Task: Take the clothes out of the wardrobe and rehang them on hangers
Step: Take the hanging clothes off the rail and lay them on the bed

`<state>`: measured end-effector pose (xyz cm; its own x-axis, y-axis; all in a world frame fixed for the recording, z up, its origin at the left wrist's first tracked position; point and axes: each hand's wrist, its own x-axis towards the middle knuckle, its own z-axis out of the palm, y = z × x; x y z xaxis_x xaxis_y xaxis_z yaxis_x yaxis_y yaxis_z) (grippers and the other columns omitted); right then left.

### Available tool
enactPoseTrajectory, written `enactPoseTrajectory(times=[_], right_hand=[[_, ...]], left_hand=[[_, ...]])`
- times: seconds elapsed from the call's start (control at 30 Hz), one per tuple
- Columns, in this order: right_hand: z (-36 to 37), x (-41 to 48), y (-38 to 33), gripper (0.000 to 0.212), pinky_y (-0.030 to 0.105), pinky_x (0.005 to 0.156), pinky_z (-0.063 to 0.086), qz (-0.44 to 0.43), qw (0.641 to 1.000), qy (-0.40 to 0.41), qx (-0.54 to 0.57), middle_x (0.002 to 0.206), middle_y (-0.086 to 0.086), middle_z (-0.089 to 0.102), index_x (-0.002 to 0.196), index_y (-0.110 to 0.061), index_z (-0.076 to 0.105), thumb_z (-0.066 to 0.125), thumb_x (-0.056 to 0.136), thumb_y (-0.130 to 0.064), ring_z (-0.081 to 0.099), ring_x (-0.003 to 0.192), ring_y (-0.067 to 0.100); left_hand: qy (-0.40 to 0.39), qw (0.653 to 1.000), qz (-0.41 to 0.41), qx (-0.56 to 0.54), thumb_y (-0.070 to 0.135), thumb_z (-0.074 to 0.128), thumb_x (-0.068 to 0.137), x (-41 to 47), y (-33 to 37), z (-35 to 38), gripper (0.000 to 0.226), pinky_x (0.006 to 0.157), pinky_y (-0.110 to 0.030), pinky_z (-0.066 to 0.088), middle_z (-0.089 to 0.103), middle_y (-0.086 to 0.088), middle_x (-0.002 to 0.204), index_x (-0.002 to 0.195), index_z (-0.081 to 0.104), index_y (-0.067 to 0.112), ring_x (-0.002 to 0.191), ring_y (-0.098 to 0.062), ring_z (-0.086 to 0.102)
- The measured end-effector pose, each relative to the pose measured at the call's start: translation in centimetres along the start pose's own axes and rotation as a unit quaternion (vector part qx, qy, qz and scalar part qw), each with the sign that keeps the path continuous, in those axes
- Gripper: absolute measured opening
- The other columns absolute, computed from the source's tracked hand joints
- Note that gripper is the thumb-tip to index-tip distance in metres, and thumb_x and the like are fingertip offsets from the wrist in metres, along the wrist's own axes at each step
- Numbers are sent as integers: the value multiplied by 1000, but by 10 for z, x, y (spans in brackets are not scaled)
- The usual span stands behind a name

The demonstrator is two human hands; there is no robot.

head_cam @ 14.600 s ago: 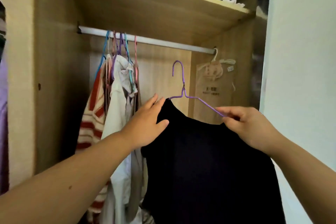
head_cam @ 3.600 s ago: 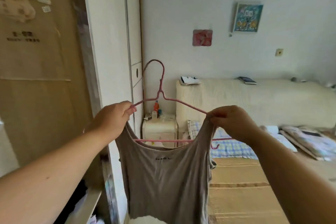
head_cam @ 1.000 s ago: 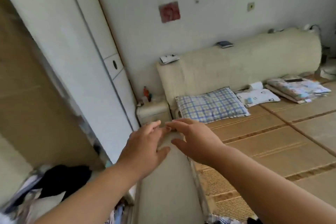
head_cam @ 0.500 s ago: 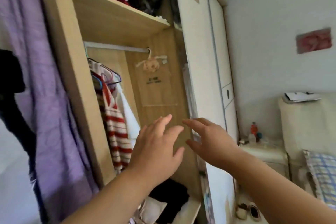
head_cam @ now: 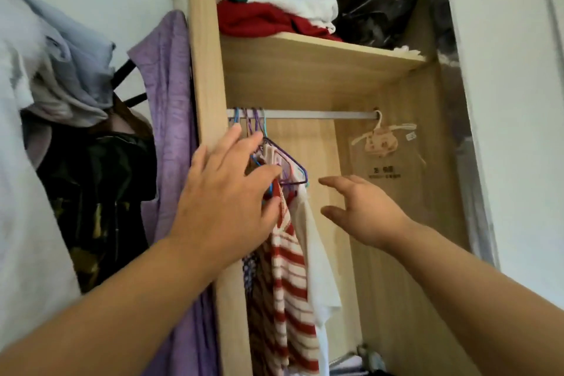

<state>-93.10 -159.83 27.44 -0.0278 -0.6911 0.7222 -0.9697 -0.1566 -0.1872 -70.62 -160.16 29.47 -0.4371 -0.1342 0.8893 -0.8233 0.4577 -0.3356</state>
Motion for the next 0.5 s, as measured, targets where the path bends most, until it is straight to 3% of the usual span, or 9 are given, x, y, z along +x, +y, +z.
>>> enactPoseTrajectory(times=[0.1, 0.3, 0.5], right_hand=[[2, 43, 6, 51, 27, 100, 37, -16, 999, -10, 43, 140, 3, 50, 140, -23, 42, 54, 92, -32, 48, 125, 21], [17, 107, 19, 37, 28, 104, 36, 12, 988, -14, 156, 137, 8, 54, 132, -9, 53, 46, 97, -20, 48, 127, 25], [50, 148, 29, 31, 37, 102, 41, 54, 947, -19, 316, 122, 17, 62, 120, 3, 60, 46, 98, -13, 56, 115, 30]], left_hand=[[7, 998, -32, 61, 42, 49, 72, 28, -9, -1, 47, 104, -58, 31, 47, -10, 141, 112, 67, 26, 137, -33, 34], [-13, 989, -62, 136, 36, 50, 75, 52, -12, 3, 47, 105, -59, 33, 42, -14, 146, 118, 65, 25, 141, -38, 24], [-2, 979, -82, 186, 39, 47, 72, 53, -5, 10, 39, 105, -53, 31, 49, -8, 140, 101, 70, 28, 142, -37, 23]])
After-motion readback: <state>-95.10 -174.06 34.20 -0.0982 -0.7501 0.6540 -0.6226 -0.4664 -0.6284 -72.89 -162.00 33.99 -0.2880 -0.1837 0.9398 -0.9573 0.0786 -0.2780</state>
